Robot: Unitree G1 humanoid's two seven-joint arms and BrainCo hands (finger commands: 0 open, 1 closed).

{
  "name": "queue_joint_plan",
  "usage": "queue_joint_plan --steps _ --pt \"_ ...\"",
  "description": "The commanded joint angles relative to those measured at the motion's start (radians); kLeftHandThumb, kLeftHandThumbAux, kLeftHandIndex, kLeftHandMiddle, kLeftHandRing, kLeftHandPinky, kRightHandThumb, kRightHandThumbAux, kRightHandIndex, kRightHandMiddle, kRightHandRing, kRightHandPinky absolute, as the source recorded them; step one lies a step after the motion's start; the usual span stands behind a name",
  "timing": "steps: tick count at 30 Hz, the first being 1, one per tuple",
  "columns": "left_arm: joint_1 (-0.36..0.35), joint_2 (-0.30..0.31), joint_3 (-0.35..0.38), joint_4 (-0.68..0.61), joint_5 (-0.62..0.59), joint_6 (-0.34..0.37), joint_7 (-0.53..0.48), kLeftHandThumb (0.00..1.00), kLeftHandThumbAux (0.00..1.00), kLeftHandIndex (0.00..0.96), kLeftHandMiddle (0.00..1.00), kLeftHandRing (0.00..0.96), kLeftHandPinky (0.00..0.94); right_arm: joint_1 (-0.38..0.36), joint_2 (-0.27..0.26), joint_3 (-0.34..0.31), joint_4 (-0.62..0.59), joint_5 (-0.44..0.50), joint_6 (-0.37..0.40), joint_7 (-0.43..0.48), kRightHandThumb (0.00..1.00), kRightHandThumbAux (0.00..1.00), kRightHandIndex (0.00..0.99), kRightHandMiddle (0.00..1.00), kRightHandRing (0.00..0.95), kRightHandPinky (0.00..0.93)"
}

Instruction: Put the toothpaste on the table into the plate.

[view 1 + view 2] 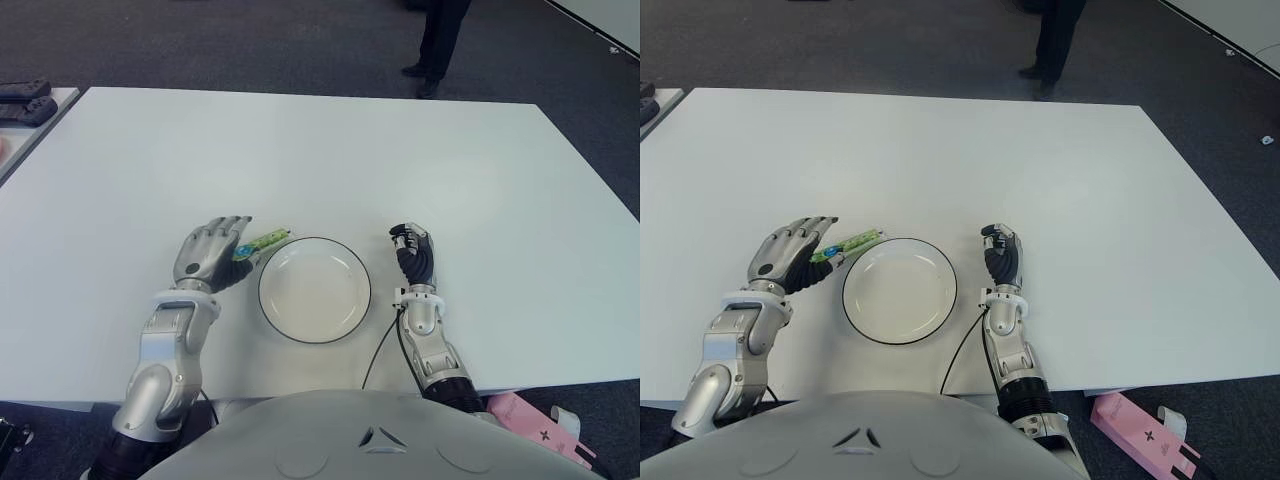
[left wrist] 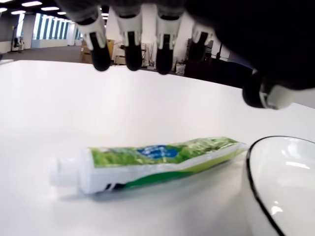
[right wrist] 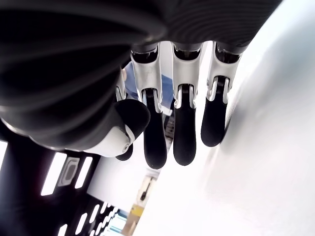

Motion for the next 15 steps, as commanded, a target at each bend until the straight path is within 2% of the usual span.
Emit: queue_joint_plan --steps 1,15 --pt "-0.018 0.019 0.005 -0.026 -0.038 -0.021 -0.035 0.439 0.261 0.0 0.102 0.103 0.131 0.007 0.002 0.0 0.012 -0.003 0.009 0.0 0.838 0.688 0.432 0.454 0.429 0.396" --pt "-0.06 0.071 -0.011 -0.03 -0.059 -0.088 -0.079 0.452 0.3 0.0 0.124 0.117 0.101 0.012 0.005 0.0 0.009 -0.004 0.014 -0.007 0.839 0.688 0.433 0.453 0.427 0.378"
